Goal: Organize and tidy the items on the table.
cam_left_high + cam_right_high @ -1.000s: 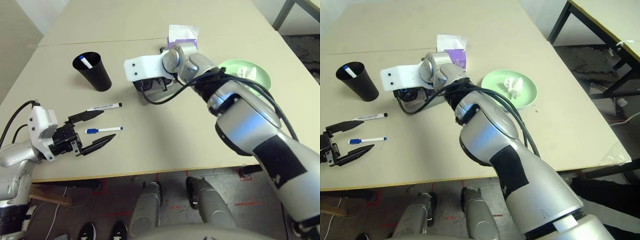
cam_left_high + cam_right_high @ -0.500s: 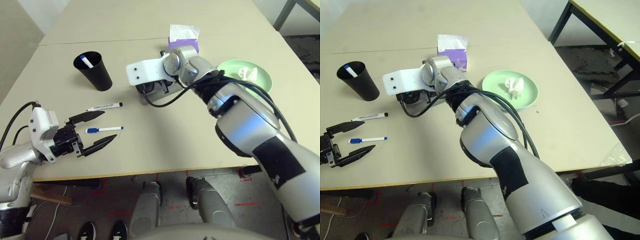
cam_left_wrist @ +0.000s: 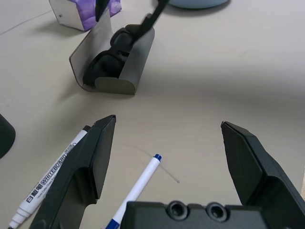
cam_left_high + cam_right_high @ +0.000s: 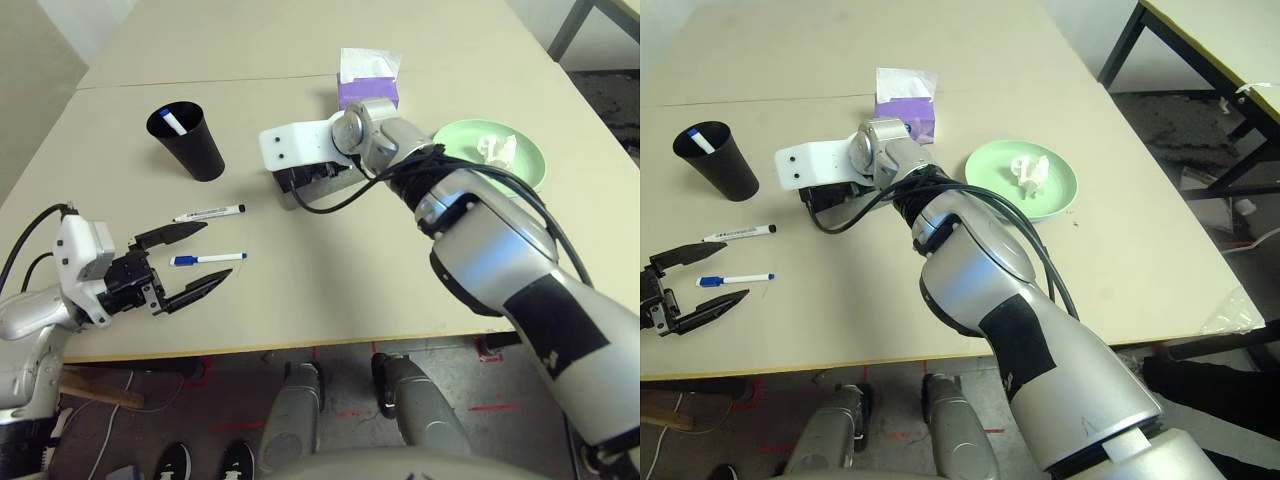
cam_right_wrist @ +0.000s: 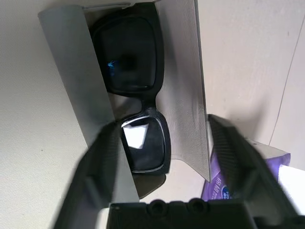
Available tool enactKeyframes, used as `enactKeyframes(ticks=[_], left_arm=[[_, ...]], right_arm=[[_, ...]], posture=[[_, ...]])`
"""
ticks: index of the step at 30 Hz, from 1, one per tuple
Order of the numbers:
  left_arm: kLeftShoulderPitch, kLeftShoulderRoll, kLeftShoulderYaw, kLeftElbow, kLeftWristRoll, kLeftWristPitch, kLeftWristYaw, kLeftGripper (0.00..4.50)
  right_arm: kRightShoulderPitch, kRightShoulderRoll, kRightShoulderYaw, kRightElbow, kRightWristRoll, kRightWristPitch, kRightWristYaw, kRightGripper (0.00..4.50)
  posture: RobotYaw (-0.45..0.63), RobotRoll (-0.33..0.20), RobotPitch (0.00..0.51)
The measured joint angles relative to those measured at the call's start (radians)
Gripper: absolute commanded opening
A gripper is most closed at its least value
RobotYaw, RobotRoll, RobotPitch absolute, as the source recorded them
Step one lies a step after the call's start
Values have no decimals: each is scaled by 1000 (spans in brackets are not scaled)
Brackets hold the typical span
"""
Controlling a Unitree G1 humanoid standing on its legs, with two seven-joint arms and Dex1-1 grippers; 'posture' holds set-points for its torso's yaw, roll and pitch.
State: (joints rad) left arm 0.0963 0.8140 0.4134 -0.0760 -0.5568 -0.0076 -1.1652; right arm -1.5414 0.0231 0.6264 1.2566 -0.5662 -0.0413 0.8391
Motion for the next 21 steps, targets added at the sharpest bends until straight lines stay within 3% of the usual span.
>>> enactKeyframes(ticks=[6,11,17,21], left_arm=[[-36,-5,-5,24,5,-2,-5,4500],[-52,-15,-13,43,10,-5,-1,4500],[-57,-29,-20,73,22,-8,29,4500],[-109,-31,-26,119,32,-8,47,4500]], right_arm=[[-2,-34,-58,-40,37,20,97,4465],[44,-167,-149,-285,148,138,318,4465],[364,-490,-319,-935,345,557,589,4465],[556,-563,-492,-1265,519,830,583,4465]], posture=[[-33,0,216],[-46,0,213],[-85,0,206],[-113,0,196]])
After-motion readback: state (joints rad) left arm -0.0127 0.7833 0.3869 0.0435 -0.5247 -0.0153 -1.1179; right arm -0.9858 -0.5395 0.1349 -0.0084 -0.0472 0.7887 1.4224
